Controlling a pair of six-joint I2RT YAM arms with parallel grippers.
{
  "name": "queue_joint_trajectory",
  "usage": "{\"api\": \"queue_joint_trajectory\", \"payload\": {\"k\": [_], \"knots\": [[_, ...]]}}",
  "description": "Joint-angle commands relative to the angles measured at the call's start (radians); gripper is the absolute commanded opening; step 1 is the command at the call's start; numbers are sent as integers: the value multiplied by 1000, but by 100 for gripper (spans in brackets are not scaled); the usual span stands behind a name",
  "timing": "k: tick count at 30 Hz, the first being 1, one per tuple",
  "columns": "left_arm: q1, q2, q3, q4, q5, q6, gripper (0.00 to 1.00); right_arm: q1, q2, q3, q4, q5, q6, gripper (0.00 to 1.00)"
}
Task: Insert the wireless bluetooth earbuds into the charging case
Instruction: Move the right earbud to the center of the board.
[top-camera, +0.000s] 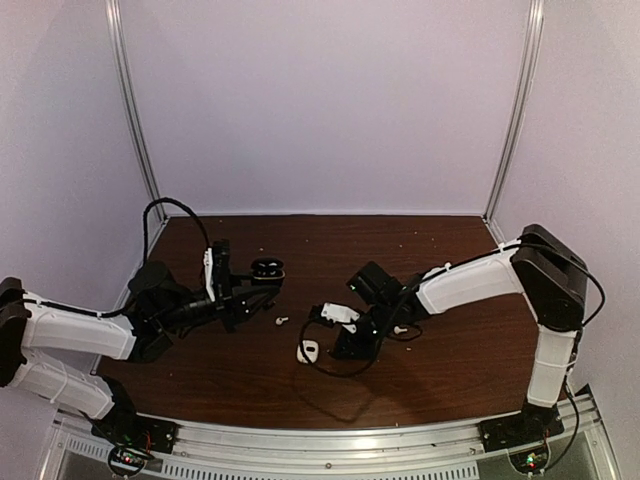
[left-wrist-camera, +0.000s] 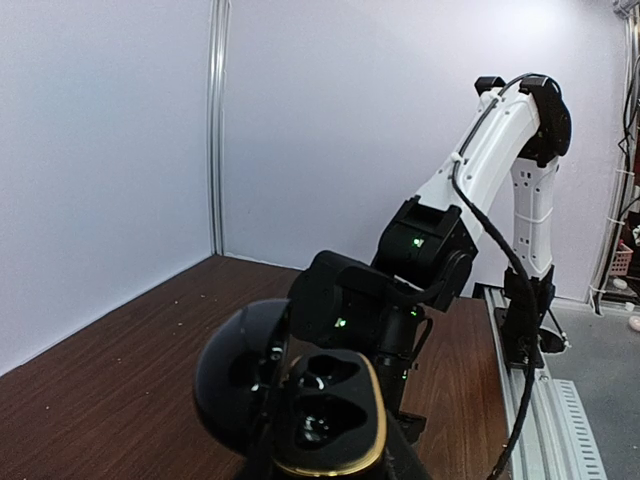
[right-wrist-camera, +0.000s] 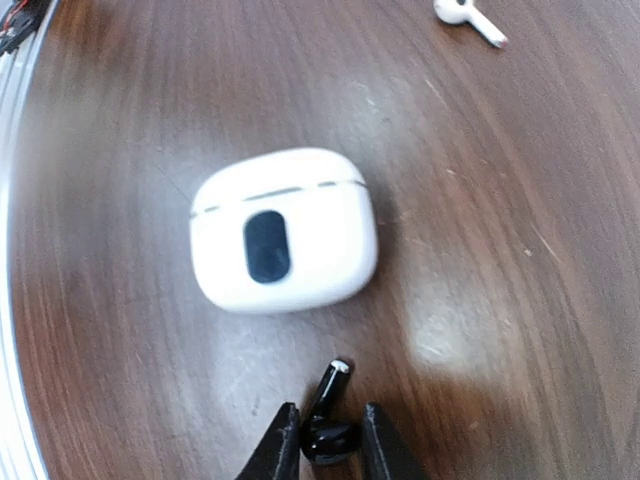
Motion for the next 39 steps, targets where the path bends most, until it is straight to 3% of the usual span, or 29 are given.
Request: {"api": "queue_joint_trajectory", "payload": {"k": [1,6,11,19,25,39], "knots": [[8,-20,-10,50,-9,1,0,-36,-26,-59,-128,226,47,26],[8,-18,-11,50,-9,10,0,-89,-78,-71,-95,379,64,41],[9,-13,-10,56,-12,11,0,-118,-70,-40,-82,456,76,45],[11,-11,-17,63,-12,8,0,-127,-101,1,-90,300,112,43],[12,-13,-18,60,-11,6,0,-116,-91,91,-205,131,171,44],[14,-11,-23,69,10,10,0,-50,35,263,-388,172,101,48]]}}
